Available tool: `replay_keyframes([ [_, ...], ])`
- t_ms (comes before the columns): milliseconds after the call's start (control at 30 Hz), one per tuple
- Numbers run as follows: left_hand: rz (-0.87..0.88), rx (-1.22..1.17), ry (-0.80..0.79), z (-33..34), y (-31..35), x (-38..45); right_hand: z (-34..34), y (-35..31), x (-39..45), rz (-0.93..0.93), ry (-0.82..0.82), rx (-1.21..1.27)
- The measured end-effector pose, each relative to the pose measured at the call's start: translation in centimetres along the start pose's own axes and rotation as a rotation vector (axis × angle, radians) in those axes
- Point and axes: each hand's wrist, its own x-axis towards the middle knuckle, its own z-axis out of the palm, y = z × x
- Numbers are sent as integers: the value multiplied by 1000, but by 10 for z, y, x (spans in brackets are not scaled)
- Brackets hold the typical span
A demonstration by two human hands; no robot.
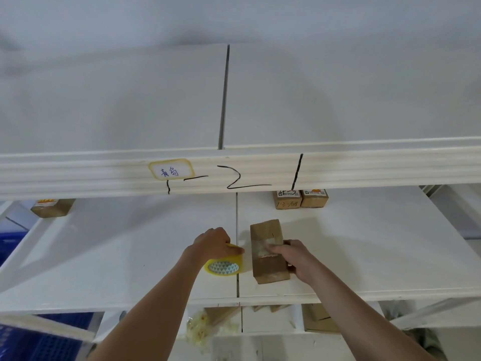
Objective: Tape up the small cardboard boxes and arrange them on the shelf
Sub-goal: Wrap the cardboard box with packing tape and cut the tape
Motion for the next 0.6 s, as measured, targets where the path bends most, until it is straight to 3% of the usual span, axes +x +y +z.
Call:
replay_keyframes([
  [200, -30, 48, 52, -1, 0, -1, 4, -2, 5, 11, 49, -23],
  [333, -13, 138, 93, 1, 0, -1, 12, 2, 10, 33, 75, -189],
  [600, -34, 40, 56, -1, -4, -10, 28, -6, 13, 51, 149, -545],
])
